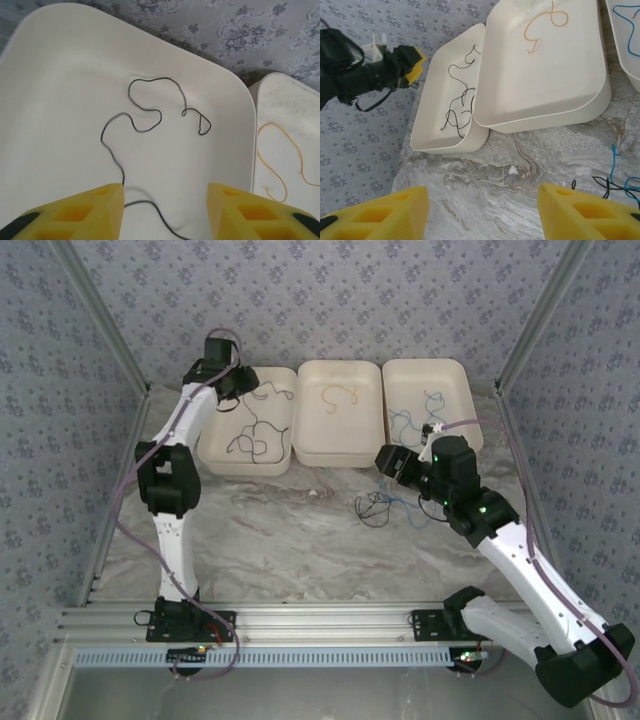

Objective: Untangle the cables

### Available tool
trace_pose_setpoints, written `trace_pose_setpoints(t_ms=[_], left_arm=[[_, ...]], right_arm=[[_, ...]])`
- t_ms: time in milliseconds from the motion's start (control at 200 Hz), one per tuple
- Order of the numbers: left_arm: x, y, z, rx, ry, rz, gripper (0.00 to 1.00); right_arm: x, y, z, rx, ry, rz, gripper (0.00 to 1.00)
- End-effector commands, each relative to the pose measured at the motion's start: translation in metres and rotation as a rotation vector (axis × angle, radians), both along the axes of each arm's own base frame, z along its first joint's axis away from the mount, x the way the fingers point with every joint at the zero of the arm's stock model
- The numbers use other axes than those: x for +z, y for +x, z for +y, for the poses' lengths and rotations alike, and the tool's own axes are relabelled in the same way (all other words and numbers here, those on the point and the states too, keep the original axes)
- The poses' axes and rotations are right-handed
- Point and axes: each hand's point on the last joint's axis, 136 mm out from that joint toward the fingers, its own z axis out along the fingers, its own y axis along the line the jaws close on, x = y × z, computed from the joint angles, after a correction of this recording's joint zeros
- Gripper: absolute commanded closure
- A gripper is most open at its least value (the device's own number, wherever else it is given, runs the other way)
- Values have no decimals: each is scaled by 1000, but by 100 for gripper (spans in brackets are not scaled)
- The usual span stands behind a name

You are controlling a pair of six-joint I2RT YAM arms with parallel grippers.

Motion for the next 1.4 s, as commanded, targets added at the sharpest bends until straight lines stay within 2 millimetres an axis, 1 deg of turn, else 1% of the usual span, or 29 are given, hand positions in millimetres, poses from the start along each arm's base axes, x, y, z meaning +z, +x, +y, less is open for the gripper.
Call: trace_pose_setpoints(t_ms=[0,25,65,85,105,130,180,210,260,300,320,340,440,480,525,595,625,665,744,819,904,964,1039,1094,1139,1184,1299,1344,1394], left_arm=[[89,-21,18,68,-18,-194,54],[91,-28,18,67,-31,-198,54],[103,-42,14,53,-63,-227,54],[109,-49,10,44,-81,-242,54],[109,-57,7,35,-97,-245,54],[115,-68,1,20,-115,-260,54],[118,-92,-15,-18,-146,-270,54],[116,-108,-27,-48,-156,-264,54],[113,-137,-54,-117,-160,-262,54],[102,-161,-78,-178,-158,-249,55],[97,-172,-87,-202,-160,-243,56],[89,-185,-101,-235,-160,-228,56],[42,-241,-150,-326,-173,-152,56],[22,-261,-165,-344,-172,-131,55],[-1,-280,-178,-357,-176,-105,55],[-33,-303,-193,-360,-206,-63,55],[-45,-310,-200,-366,-223,-49,55],[-57,-316,-211,-373,-245,-26,55],[-73,-321,-235,-402,-255,18,53],[-79,-316,-253,-404,-279,35,49],[-86,-310,-272,-402,-311,62,45],[-94,-307,-285,-403,-312,80,40],[-102,-306,-300,-411,-303,100,39],[-106,-304,-309,-420,-298,104,39],[-111,-303,-314,-424,-289,110,41],[-116,-302,-317,-427,-275,120,43],[-129,-301,-318,-420,-248,134,48],[-134,-301,-318,-416,-248,139,50],[-138,-302,-318,-414,-245,141,52]], right_arm=[[-7,-7,-14,-40,-47,8,39],[-9,-8,-17,-48,-59,12,39],[-15,-10,-22,-66,-80,23,39],[-18,-10,-25,-77,-89,29,39],[-22,-11,-27,-87,-99,39,39],[-27,-12,-31,-103,-110,52,39],[-39,-14,-37,-131,-126,89,39],[-48,-15,-40,-146,-134,113,40],[-65,-16,-43,-168,-146,158,40],[-78,-17,-46,-188,-163,199,41],[-85,-18,-48,-197,-174,218,42],[-92,-18,-50,-204,-185,238,43],[-128,-23,-57,-238,-221,342,43],[-142,-26,-57,-241,-221,385,44],[-153,-27,-55,-240,-212,409,45],[-166,-25,-52,-238,-181,422,45],[-168,-23,-50,-236,-162,422,45],[-172,-21,-48,-236,-141,427,45],[-180,-14,-46,-242,-133,441,45],[-194,-13,-47,-245,-145,472,47],[-204,-12,-60,-293,-126,498,48],[-202,-8,-69,-319,-75,491,46],[-194,-2,-76,-334,-37,468,45],[-185,4,-76,-315,-40,443,45],[-181,7,-76,-299,-62,436,45],[-181,9,-75,-279,-91,448,46],[-192,10,-63,-198,-102,495,50],[-198,8,-60,-187,-91,524,51],[-199,7,-56,-191,-56,542,51]])
